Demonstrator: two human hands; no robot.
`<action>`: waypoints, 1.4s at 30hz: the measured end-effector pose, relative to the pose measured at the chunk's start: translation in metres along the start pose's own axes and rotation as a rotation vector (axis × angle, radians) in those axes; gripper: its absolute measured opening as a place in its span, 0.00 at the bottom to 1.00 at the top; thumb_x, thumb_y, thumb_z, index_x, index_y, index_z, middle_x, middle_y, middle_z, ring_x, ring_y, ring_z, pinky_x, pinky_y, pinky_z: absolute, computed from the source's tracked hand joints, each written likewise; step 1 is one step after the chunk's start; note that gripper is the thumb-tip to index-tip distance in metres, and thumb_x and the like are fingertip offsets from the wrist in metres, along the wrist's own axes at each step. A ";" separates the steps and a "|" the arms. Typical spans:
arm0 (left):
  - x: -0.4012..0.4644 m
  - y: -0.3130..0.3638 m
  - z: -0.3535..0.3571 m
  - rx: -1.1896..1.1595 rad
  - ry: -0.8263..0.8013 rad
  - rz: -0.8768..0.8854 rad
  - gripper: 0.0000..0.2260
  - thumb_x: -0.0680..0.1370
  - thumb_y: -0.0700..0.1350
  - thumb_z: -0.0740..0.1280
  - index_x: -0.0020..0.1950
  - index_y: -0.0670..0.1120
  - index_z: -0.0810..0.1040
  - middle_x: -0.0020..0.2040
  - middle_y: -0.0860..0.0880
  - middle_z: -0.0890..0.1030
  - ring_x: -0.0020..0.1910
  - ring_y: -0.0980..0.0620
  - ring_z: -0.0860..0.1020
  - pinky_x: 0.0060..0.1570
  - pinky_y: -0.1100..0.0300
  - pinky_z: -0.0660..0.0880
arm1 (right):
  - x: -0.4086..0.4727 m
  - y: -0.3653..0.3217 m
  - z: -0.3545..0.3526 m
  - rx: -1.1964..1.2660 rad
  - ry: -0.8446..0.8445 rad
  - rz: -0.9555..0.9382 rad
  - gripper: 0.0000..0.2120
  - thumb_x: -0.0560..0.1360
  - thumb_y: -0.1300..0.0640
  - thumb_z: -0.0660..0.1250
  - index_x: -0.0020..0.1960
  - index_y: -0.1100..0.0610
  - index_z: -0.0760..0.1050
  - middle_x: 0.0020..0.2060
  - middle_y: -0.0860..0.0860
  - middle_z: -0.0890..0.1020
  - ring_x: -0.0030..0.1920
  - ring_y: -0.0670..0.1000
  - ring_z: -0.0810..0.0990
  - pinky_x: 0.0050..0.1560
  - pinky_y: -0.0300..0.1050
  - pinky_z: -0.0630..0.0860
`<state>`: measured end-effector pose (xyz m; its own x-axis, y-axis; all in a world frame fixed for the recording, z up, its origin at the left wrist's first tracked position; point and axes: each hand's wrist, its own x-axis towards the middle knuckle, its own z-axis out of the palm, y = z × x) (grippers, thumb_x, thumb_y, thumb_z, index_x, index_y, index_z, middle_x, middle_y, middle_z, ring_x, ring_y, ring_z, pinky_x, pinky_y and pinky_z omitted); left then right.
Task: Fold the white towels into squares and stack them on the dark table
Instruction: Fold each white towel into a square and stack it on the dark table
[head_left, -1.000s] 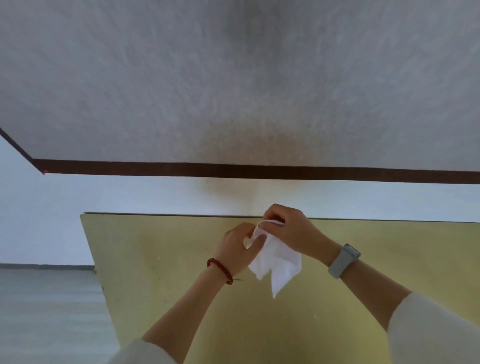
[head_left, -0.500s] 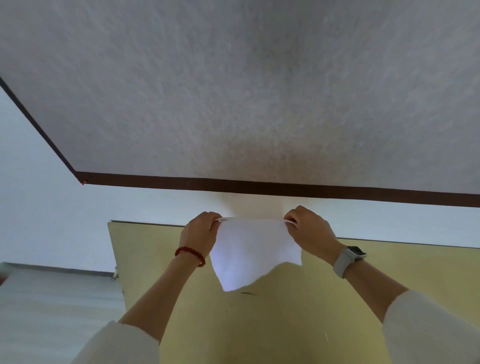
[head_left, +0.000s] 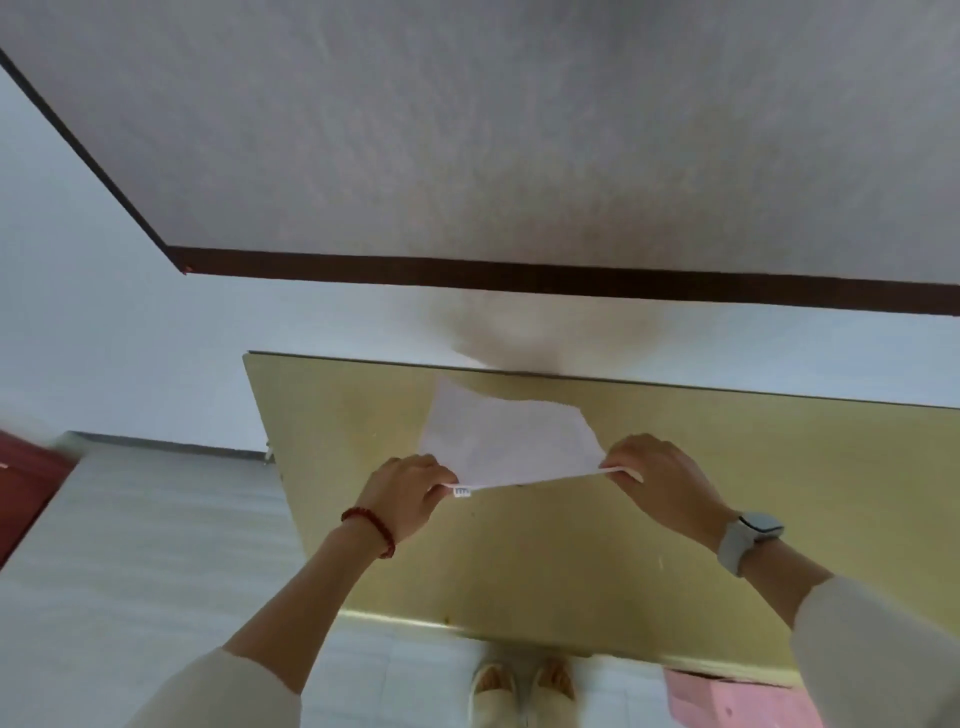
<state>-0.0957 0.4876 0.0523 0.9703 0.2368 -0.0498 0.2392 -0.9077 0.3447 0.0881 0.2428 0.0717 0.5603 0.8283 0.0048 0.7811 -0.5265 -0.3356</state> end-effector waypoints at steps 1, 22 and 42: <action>-0.009 -0.001 0.017 0.003 -0.130 -0.037 0.10 0.79 0.43 0.60 0.56 0.47 0.80 0.52 0.49 0.80 0.50 0.47 0.78 0.49 0.59 0.69 | -0.012 0.003 0.015 0.007 -0.129 0.032 0.09 0.77 0.58 0.63 0.54 0.55 0.80 0.52 0.50 0.81 0.55 0.52 0.77 0.54 0.43 0.68; 0.033 -0.019 0.093 -0.678 -0.033 -0.546 0.02 0.74 0.39 0.69 0.45 0.44 0.78 0.42 0.54 0.78 0.47 0.54 0.75 0.47 0.66 0.68 | -0.009 0.026 0.114 0.607 0.070 0.712 0.08 0.76 0.62 0.61 0.50 0.61 0.77 0.38 0.50 0.78 0.36 0.45 0.73 0.31 0.26 0.66; 0.060 -0.044 0.142 -0.530 0.198 -0.705 0.09 0.76 0.42 0.65 0.54 0.42 0.79 0.44 0.51 0.78 0.42 0.55 0.74 0.39 0.77 0.66 | 0.021 0.036 0.165 0.569 0.246 0.798 0.09 0.76 0.63 0.58 0.52 0.61 0.76 0.42 0.50 0.77 0.42 0.47 0.73 0.42 0.35 0.67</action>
<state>-0.0432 0.4923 -0.0989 0.5688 0.7778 -0.2674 0.6805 -0.2624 0.6842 0.0831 0.2731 -0.0956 0.9531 0.1776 -0.2449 -0.0582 -0.6869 -0.7244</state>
